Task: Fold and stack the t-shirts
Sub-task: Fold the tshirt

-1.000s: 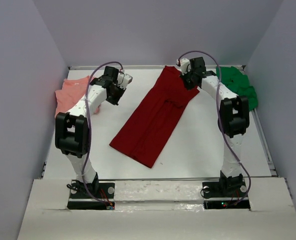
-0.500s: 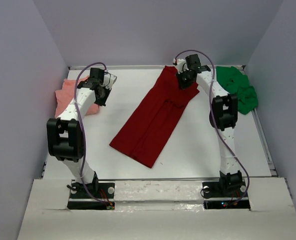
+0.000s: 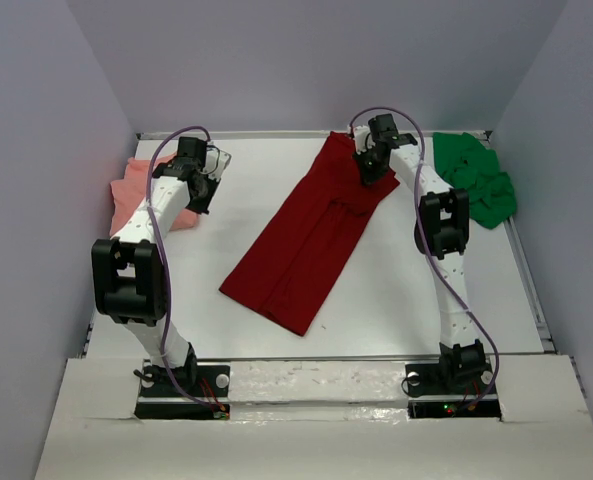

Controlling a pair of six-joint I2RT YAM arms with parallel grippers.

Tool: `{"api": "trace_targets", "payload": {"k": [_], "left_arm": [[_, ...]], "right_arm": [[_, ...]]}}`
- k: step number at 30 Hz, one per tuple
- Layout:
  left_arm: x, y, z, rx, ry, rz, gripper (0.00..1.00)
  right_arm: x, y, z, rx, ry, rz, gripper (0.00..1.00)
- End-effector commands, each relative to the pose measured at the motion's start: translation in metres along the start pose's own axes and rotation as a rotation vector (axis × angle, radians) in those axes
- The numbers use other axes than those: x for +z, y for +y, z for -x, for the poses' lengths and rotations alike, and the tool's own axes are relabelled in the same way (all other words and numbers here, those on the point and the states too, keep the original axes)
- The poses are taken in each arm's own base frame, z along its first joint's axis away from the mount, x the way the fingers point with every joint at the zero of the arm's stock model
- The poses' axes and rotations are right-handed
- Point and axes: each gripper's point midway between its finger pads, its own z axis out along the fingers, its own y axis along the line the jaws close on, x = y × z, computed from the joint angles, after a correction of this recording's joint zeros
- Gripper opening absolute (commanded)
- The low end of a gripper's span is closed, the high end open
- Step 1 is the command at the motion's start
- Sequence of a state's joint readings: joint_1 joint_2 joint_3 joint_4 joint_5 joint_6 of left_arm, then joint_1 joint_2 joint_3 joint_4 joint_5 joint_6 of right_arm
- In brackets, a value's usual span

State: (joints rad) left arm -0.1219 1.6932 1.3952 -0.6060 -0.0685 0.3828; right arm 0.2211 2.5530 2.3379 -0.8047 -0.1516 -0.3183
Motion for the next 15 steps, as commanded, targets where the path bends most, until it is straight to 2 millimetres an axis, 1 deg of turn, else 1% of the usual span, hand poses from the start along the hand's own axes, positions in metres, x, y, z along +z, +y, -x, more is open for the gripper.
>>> {"api": "trace_targets", "payload": {"k": [1, 2, 3, 4, 5, 6, 7, 9, 10, 15], "left_arm": [[-0.011, 0.005, -0.002, -0.010, 0.003, 0.013, 0.00], [-0.009, 0.004, -0.003, -0.008, 0.016, 0.009, 0.00], [-0.008, 0.004, -0.004, -0.009, 0.020, 0.007, 0.00], [-0.008, 0.005, -0.004, -0.009, 0.023, 0.010, 0.00], [-0.009, 0.005, -0.004, -0.009, 0.025, 0.012, 0.00], [-0.010, 0.006, -0.004, -0.009, 0.025, 0.017, 0.00], [-0.010, 0.007, -0.004, -0.011, 0.027, 0.023, 0.00], [-0.011, 0.007, -0.005, -0.015, 0.029, 0.024, 0.00], [-0.011, 0.007, -0.005, -0.022, 0.032, 0.023, 0.00], [-0.009, 0.002, -0.007, -0.046, 0.045, 0.006, 0.00]], "right_arm": [[0.022, -0.018, -0.033, -0.006, 0.109, -0.064, 0.00], [0.020, -0.023, -0.026, -0.012, 0.094, -0.088, 0.00], [0.026, -0.026, -0.030, -0.017, 0.105, -0.101, 0.00], [0.027, -0.031, -0.029, -0.032, 0.106, -0.124, 0.00], [0.027, -0.042, -0.026, -0.029, 0.094, -0.154, 0.00], [0.024, -0.047, -0.021, -0.035, 0.085, -0.178, 0.00], [0.026, -0.055, -0.022, -0.036, 0.086, -0.192, 0.00], [0.025, -0.060, -0.015, -0.045, 0.063, -0.218, 0.00], [0.024, -0.070, -0.010, -0.047, 0.039, -0.239, 0.00], [0.027, -0.080, 0.012, -0.099, -0.043, -0.269, 0.00]]}}
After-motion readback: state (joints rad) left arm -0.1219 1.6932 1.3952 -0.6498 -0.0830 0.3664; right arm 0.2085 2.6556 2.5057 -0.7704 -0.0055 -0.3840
